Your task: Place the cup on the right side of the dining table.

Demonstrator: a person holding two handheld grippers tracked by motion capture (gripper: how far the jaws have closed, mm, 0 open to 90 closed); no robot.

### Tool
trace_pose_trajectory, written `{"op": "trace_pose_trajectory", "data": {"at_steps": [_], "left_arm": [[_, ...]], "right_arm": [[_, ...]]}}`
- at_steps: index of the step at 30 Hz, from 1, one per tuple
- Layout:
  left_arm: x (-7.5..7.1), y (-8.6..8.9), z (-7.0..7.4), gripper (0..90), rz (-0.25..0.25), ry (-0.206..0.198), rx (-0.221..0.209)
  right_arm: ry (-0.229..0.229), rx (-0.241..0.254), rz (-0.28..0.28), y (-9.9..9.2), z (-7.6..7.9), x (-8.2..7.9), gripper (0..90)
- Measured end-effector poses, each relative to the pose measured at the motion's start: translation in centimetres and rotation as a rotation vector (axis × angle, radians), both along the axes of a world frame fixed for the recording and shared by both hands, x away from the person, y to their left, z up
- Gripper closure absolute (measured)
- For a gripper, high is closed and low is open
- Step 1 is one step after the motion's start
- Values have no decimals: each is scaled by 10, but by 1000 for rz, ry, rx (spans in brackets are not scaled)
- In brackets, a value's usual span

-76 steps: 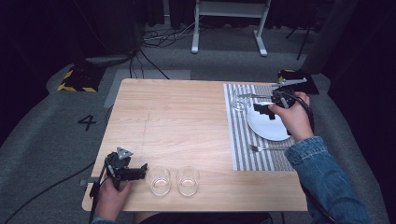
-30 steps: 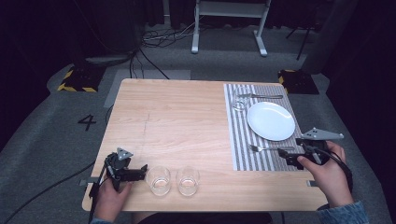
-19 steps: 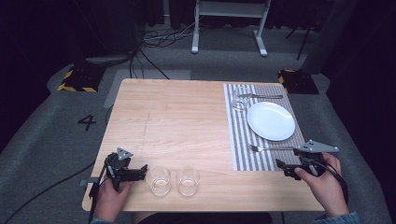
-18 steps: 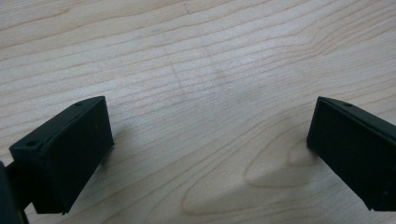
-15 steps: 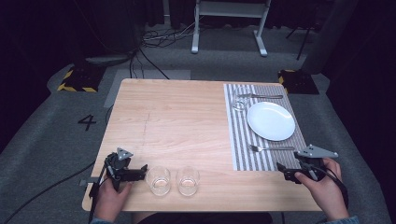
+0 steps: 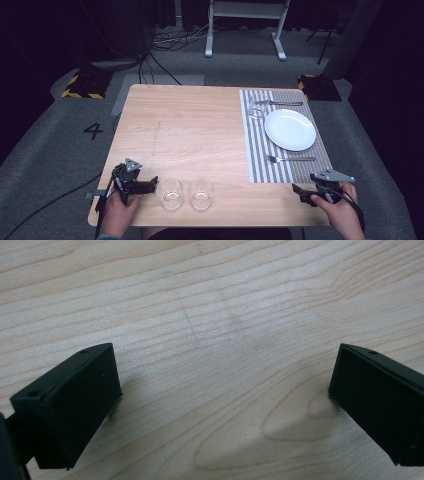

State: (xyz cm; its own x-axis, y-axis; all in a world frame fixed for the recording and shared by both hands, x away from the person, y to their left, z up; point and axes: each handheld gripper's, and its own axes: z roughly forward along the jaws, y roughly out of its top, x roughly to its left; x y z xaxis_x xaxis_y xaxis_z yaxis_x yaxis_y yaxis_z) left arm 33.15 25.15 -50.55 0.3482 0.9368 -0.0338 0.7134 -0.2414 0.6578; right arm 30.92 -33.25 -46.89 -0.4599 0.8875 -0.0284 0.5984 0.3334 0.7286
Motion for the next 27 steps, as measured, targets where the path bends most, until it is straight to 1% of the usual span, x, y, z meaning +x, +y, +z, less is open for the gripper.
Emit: {"op": "trace_pose_trajectory", "data": {"at_steps": [1,2,4,7,10,15,17,18,24,27], "left_arm": [[0,0,0,5,0,0,0],[0,0,0,5,0,-1,0],[0,0,0,5,0,0,0],[0,0,0,5,0,0,0],[0,0,0,5,0,0,0],[0,0,0,5,0,0,0],[0,0,0,5,0,0,0],[0,0,0,5,0,0,0],[0,0,0,5,0,0,0],[0,0,0,5,0,0,0]], "right_arm": [[0,0,0,0,0,0,196],[8,11,-4,0,-7,0,196],[11,18,-6,1,-10,-1,196],[12,10,-1,2,-17,-2,195],[15,23,5,4,-23,-3,193],[10,24,18,6,-31,-5,181],[2,23,27,7,-34,-6,179],[-6,25,25,8,-35,-6,164],[-4,36,25,8,-36,-7,154],[-13,39,18,8,-37,-9,154]]}}
